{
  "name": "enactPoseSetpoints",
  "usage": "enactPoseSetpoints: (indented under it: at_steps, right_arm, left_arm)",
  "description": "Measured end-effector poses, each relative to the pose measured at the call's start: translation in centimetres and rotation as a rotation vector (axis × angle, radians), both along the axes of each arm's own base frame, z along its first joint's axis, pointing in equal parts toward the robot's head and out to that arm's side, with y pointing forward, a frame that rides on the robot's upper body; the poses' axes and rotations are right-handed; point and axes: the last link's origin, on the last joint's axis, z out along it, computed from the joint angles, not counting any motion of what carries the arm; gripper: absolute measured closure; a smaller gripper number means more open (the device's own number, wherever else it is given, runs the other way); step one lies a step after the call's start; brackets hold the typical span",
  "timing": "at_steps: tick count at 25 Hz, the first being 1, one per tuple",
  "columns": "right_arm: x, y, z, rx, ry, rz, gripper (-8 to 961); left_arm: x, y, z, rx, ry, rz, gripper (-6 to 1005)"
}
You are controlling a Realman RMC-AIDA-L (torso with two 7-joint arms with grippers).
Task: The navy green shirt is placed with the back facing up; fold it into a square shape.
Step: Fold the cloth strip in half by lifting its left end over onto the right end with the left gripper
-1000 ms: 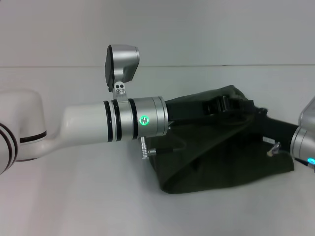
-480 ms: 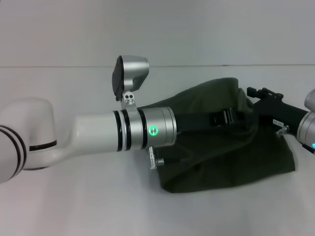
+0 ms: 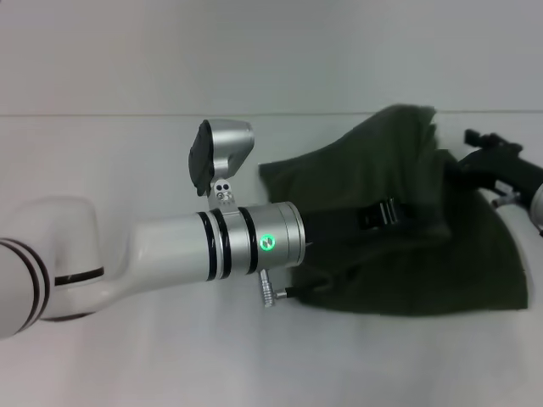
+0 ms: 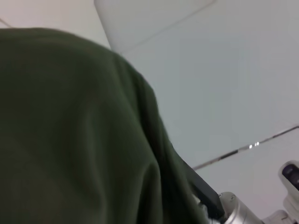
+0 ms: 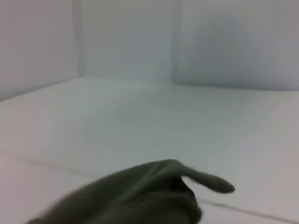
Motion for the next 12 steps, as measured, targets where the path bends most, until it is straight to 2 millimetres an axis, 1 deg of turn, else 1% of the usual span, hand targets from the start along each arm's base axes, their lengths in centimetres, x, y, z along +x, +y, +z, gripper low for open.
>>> enactPoseSetpoints:
  at_steps: [5,11,12]
  right_arm:
    - [0.57,0.32,0.84,0.066,0.034,-0.050,58]
    - [0.40,0.38,0.60,0.061,-0.003,-0.026,58]
    - [0.41,0.34,0.51,0.058,-0.008,-0.024,59]
  left_arm:
    - [-0.25,-0.03,0.06,0.020,-0.020,0.021,817]
    - [-0.30,-0.06,0.05,0.020,-0.021,0.024,804]
    - [-0.33,-0.08,0.05,0.020,-0.021,0.025,787]
